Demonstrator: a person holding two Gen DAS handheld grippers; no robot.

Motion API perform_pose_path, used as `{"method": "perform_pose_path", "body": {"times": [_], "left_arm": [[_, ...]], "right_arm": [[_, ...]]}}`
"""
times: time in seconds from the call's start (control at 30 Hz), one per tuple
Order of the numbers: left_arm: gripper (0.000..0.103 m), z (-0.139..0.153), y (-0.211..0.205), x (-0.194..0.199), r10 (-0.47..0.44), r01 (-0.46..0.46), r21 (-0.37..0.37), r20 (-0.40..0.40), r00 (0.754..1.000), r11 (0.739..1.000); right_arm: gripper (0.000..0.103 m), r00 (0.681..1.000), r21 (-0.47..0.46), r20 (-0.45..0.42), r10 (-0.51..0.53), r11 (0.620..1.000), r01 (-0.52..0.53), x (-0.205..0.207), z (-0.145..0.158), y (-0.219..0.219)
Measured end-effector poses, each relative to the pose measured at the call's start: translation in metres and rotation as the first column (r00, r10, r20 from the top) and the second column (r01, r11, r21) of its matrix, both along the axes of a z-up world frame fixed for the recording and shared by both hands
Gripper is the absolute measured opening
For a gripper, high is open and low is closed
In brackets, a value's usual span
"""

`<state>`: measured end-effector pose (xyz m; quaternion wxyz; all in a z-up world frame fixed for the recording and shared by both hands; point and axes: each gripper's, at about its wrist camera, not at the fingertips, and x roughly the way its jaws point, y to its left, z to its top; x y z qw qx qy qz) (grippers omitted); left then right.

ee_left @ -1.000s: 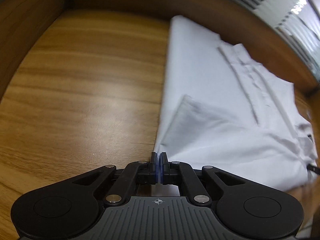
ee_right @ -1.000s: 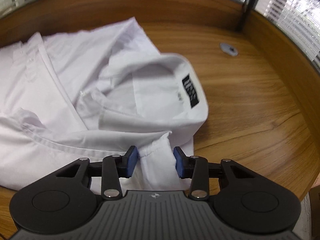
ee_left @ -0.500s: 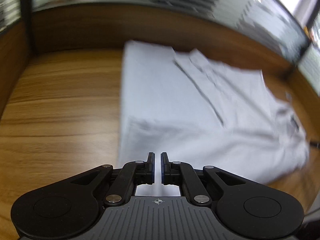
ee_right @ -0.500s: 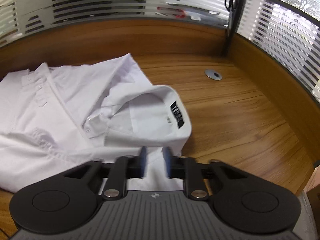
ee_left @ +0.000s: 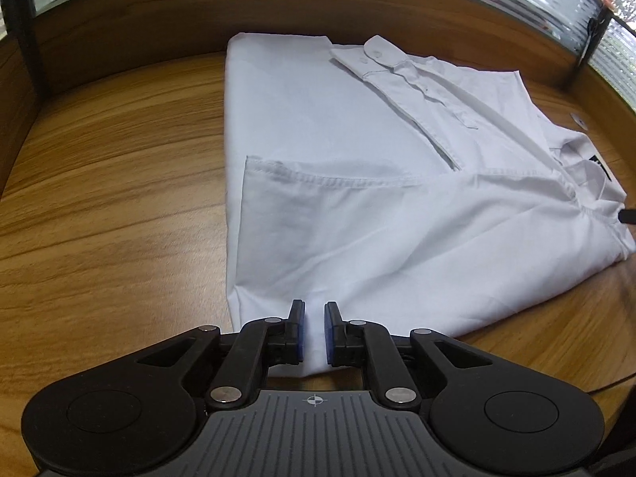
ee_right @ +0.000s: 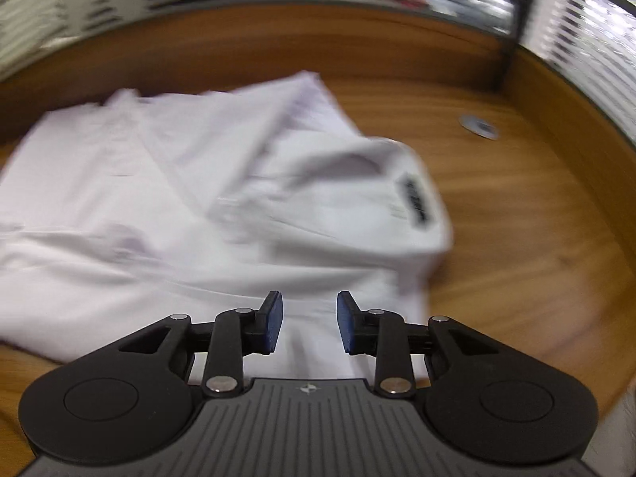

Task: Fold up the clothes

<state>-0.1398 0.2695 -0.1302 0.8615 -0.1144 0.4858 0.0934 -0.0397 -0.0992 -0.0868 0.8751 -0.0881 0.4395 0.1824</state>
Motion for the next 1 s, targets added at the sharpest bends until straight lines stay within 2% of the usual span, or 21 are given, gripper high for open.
{"method": "perform_pose_path", "body": {"times": [0.17,0.33,0.47,0.6,0.77,0.8,0.83,0.87,0.9,0.97,1.0], "left_arm": [[0.012,0.000,-0.004,0.000,-0.011,0.012,0.015,-0.012,1.000,1.000],[0.012,-0.001,-0.008,-0.002,-0.005,0.005,0.012,-0.019,1.000,1.000],[0.012,0.000,-0.014,-0.006,0.010,-0.010,-0.004,-0.022,1.000,1.000],[0.012,0.001,-0.020,-0.009,0.017,-0.019,-0.032,-0.040,0.999,0.999],[0.013,0.004,-0.033,-0.012,0.005,-0.010,-0.051,-0.099,0.995,0.999],[0.015,0.006,-0.033,-0.012,0.010,-0.017,-0.061,-0.113,0.994,0.998],[0.022,0.009,-0.034,-0.012,0.017,-0.026,-0.065,-0.125,0.992,0.998],[0.026,0.014,-0.033,-0.012,0.030,-0.039,-0.064,-0.131,0.991,0.997],[0.032,0.021,-0.029,-0.012,0.047,-0.056,-0.067,-0.123,0.991,0.996],[0.036,0.038,-0.016,-0.010,0.087,-0.095,-0.078,-0.093,0.992,0.992],[0.043,0.046,-0.009,-0.009,0.108,-0.114,-0.083,-0.077,0.991,0.990]], "right_arm": [[0.034,0.978,0.061,-0.012,0.209,0.976,-0.208,-0.013,-0.008,0.062],[0.035,0.942,0.014,-0.013,0.337,0.942,-0.336,-0.010,-0.025,0.119],[0.035,0.933,-0.027,-0.050,0.357,0.933,-0.359,-0.002,-0.044,0.135],[0.036,0.925,-0.037,-0.093,0.367,0.927,-0.372,0.002,-0.041,0.136],[0.039,0.887,-0.074,-0.170,0.430,0.892,-0.446,0.001,-0.038,0.136],[0.042,0.872,-0.073,-0.197,0.448,0.880,-0.469,0.002,-0.036,0.136],[0.048,0.857,-0.071,-0.215,0.468,0.868,-0.491,0.004,-0.033,0.136],[0.058,0.846,-0.072,-0.207,0.491,0.855,-0.513,0.008,-0.025,0.134],[0.063,0.835,-0.073,-0.198,0.514,0.842,-0.535,0.011,-0.017,0.132],[0.080,0.810,-0.075,-0.180,0.558,0.813,-0.577,0.017,0.000,0.129],[0.082,0.796,-0.077,-0.171,0.580,0.798,-0.598,0.021,0.008,0.128]]}}
